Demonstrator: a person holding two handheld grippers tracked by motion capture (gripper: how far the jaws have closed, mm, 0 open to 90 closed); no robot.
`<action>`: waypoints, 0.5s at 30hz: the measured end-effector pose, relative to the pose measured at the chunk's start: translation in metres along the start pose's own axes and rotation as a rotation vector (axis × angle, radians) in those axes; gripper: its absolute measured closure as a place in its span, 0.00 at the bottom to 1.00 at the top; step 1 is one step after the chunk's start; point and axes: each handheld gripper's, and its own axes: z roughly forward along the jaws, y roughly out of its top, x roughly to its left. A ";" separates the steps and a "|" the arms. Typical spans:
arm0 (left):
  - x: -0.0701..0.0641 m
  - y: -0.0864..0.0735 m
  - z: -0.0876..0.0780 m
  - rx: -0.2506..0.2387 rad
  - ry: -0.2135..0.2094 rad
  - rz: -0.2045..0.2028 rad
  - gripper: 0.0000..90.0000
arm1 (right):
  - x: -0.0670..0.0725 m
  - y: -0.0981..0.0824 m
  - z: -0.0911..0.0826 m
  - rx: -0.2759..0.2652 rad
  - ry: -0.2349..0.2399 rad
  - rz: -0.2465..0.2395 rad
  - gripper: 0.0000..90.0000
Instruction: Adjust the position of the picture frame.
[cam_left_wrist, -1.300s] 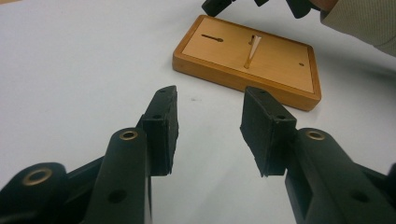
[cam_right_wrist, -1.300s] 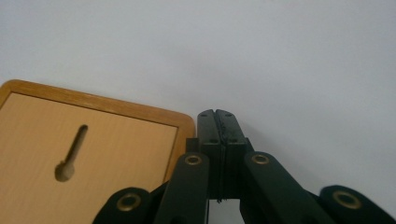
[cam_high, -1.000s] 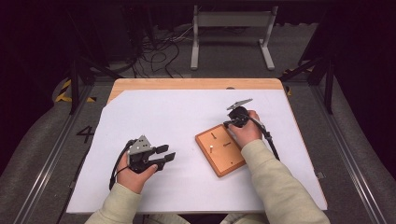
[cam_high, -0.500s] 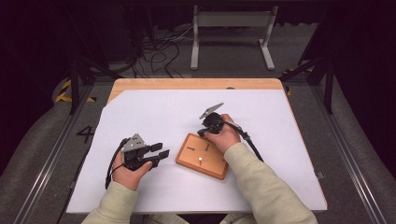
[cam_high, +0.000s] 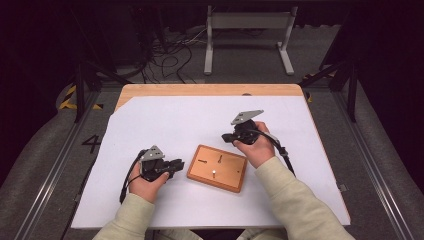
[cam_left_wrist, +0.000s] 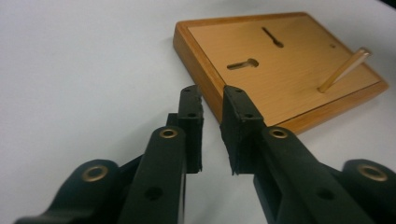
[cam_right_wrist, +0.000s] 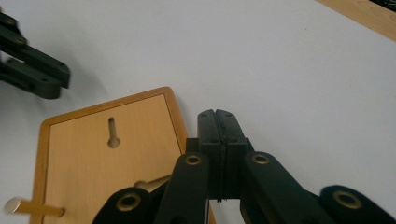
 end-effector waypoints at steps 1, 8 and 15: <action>-0.001 0.000 0.004 0.014 -0.001 0.005 0.90 | 0.000 -0.002 -0.004 -0.005 0.001 0.000 1.00; -0.003 -0.002 0.013 0.071 -0.049 -0.004 0.97 | -0.001 -0.021 -0.034 -0.067 0.010 0.025 1.00; -0.009 -0.004 0.014 0.098 -0.097 0.000 0.99 | -0.001 -0.029 -0.059 -0.151 0.020 0.056 1.00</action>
